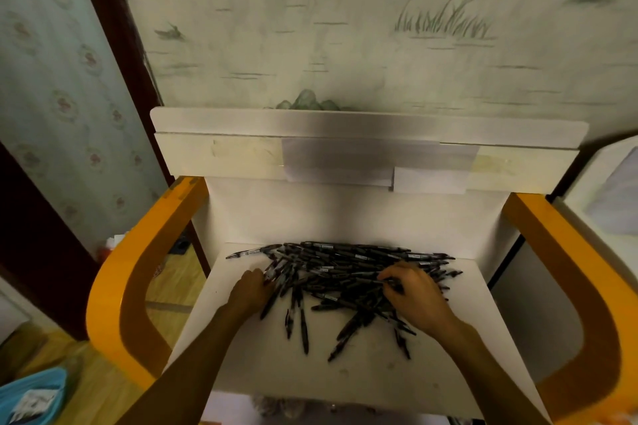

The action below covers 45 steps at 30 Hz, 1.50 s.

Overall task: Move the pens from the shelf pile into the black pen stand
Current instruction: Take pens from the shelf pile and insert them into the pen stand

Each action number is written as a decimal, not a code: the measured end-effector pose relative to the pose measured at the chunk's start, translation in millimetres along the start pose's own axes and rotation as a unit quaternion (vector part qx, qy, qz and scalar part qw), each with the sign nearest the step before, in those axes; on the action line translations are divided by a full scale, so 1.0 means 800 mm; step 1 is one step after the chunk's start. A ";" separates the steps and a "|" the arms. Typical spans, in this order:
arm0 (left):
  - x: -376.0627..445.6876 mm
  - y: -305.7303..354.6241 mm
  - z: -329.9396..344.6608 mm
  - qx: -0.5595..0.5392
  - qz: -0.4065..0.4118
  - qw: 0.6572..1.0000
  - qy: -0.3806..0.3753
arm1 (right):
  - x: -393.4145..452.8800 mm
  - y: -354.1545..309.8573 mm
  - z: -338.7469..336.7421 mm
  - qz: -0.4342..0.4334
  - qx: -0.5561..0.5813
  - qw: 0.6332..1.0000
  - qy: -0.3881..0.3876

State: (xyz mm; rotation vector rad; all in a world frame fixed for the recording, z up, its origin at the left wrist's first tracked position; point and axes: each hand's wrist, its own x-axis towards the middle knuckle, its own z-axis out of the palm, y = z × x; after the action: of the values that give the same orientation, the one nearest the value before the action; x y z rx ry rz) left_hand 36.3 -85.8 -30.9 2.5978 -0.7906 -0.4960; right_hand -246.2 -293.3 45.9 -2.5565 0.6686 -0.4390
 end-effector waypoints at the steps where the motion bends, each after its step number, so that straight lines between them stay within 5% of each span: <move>1: -0.002 0.000 -0.002 0.015 0.003 1.000 -0.007 | -0.001 0.000 0.000 -0.001 0.000 1.000 0.001; 22: -0.021 0.010 -0.011 0.048 0.031 0.996 -0.069 | -0.004 -0.005 0.008 0.007 -0.007 1.000 -0.009; 34: -0.017 0.006 -0.007 0.048 0.011 0.999 0.017 | -0.003 0.003 0.000 0.024 0.002 1.000 -0.012; 42: 0.011 -0.016 -0.016 0.026 0.023 0.983 0.178 | -0.001 -0.003 0.007 0.028 0.005 1.000 -0.010; 45: 0.034 -0.026 -0.029 0.063 0.028 0.980 0.186 | 0.003 -0.008 0.008 0.022 0.008 1.000 -0.009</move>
State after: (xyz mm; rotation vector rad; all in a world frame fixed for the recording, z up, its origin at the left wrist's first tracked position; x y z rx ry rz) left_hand 76.8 -79.8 -25.9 2.6557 -0.7816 0.0629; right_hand -239.2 -287.3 43.8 -2.5220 0.7093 -0.4040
